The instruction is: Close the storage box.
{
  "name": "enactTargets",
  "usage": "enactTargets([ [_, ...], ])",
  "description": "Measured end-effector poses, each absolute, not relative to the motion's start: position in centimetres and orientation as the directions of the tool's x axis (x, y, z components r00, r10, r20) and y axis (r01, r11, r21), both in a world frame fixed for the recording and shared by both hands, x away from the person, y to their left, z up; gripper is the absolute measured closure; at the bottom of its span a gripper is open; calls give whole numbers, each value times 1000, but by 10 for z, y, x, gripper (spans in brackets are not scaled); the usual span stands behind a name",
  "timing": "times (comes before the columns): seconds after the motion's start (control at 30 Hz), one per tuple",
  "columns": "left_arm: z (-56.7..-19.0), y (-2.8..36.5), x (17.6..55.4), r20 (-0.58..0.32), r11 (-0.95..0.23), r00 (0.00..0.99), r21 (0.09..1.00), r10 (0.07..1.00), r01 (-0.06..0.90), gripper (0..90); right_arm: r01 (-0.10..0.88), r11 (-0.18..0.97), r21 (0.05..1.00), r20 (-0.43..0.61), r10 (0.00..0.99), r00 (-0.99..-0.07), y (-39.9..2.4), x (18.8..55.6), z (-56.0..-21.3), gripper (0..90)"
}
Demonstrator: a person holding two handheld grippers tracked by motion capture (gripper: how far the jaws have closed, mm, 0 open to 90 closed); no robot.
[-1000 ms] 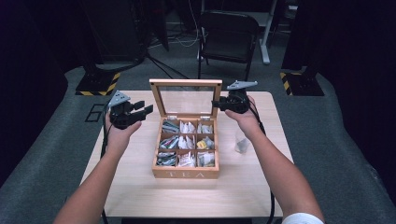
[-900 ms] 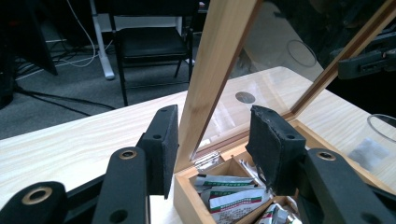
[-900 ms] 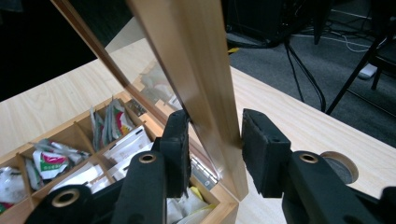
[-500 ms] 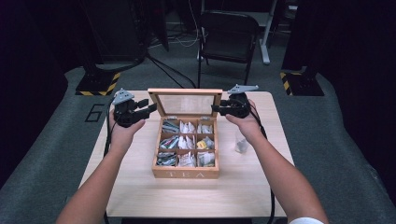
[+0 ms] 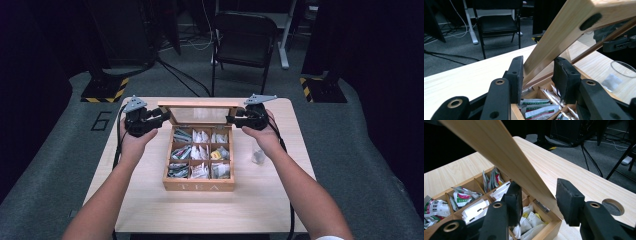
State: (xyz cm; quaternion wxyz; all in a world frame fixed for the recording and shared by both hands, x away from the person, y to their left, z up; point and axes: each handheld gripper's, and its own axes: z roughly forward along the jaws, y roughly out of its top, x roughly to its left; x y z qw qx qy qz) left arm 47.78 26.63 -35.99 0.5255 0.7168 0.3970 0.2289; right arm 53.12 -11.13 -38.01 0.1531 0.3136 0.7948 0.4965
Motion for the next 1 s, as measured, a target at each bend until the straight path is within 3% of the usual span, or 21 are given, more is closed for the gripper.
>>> enactTargets([
  [1.0, -373, 265, 457, -60, -163, 590, 934, 806, 318, 583, 315, 304, 899, 66, 617, -784, -117, 490, -359, 497],
])
